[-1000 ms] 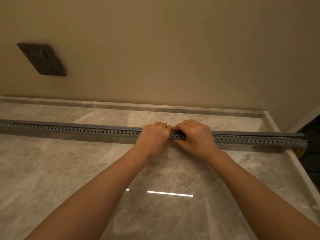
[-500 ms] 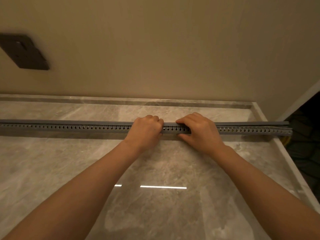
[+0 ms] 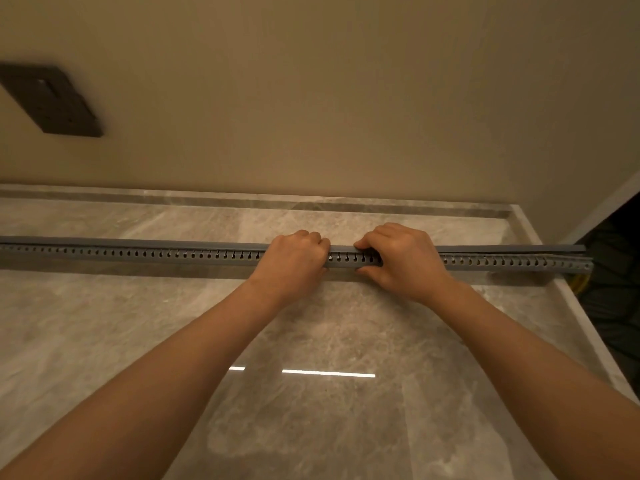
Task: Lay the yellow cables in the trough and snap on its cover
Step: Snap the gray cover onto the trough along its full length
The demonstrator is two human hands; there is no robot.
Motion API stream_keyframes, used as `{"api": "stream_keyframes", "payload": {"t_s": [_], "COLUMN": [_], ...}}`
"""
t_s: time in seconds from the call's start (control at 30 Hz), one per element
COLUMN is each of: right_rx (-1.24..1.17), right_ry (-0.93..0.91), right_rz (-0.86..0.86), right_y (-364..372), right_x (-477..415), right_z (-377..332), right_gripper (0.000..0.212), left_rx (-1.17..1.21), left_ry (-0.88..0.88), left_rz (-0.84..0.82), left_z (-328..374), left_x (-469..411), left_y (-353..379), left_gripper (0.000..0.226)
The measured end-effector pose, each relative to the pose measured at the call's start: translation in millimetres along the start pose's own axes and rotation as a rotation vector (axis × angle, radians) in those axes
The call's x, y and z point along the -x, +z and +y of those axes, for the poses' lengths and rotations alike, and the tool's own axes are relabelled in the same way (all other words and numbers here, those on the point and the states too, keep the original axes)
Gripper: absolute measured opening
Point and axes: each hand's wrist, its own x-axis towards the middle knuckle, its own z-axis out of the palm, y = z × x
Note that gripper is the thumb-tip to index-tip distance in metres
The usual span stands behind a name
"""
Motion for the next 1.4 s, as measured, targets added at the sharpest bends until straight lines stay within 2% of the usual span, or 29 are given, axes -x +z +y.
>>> {"api": "stream_keyframes", "payload": {"t_s": [0.27, 0.47, 0.73, 1.13, 1.4], "right_rx": [-0.018, -0.034, -0.085, 0.311, 0.337], "right_ry": [-0.003, 0.005, 0.032, 0.052, -0.017], "right_rz": [0.021, 0.031, -0.049, -0.246, -0.293], "right_y": [-1.5, -0.6, -4.0, -24.6, -26.4], "right_x": [-2.6, -0.6, 3.6, 4.3, -3.4], "right_z": [-0.5, 0.2, 2.3, 8.4, 9.4], "right_gripper": [0.024, 0.024, 0.031, 0.030, 0.026], "left_rx": [0.121, 0.043, 0.039, 0.020, 0.029], "left_ry": [0.032, 0.031, 0.026, 0.015, 0.010], "left_rz": [0.122, 0.093, 0.094, 0.051, 0.046], "left_z": [23.3, 29.4, 26.9, 26.6, 26.3], "left_x": [-2.8, -4.8, -9.7, -12.7, -13.0], "left_y": [-1.8, -10.2, -3.6, -2.5, -2.9], "left_gripper": [0.022, 0.009, 0.023, 0.021, 0.020]}}
